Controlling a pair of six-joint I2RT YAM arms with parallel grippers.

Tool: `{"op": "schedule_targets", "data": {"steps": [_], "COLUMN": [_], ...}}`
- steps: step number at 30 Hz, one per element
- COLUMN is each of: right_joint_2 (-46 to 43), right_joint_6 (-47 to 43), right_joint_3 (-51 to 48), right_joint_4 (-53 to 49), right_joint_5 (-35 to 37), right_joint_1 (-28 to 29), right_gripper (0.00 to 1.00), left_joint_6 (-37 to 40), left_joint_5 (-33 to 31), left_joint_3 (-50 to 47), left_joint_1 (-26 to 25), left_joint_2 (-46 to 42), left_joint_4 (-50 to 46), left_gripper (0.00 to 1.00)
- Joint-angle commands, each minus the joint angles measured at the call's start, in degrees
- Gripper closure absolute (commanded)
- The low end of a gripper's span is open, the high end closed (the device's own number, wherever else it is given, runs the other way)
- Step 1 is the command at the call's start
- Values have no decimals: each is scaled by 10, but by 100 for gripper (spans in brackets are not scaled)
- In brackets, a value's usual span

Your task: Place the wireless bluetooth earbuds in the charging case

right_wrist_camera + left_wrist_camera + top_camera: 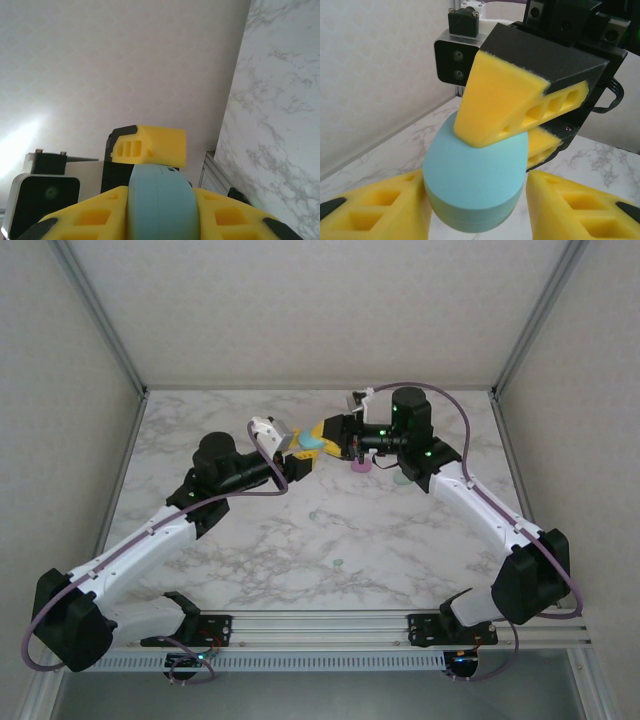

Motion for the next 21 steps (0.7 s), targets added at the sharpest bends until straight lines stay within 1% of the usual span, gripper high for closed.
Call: {"op": "schedule_targets", "data": {"steps": [1,4,8,11,13,15,17,21], "right_joint_2": [-15,-18,-26,-16,12,52,104,209], "right_joint_6": [7,17,18,-13,-45,-60,-61,-80], "right_joint_3": [-12,-27,-59,-74,-78,-79,-73,-28], "right_joint_4": [21,36,47,2,-38,-56,-43,-38], "right_joint_5": [37,59,119,184,226,249,244,244], "right_joint_1": [-2,-7,-20,-29,-30,-30,-29,-24], "right_gripper": [89,89,89,88,88,88,88,88], "left_joint_6": [8,12,12,7,0,-5,-8,-16], "left_joint_5": [-6,-13,-41,-82,-118,-152,-177,-218], "left_joint_3": [15,12,1,-17,-33,-43,-49,-54], "left_joint_1": [-3,-3,-3,-3,-3,-2,-2,-2], "left_joint_2": [-3,-5,-18,-39,-56,-72,-88,-115], "left_joint_4": [2,-5,-7,2,13,18,16,4], "left_gripper": [45,43,38,35,33,32,30,23]}}
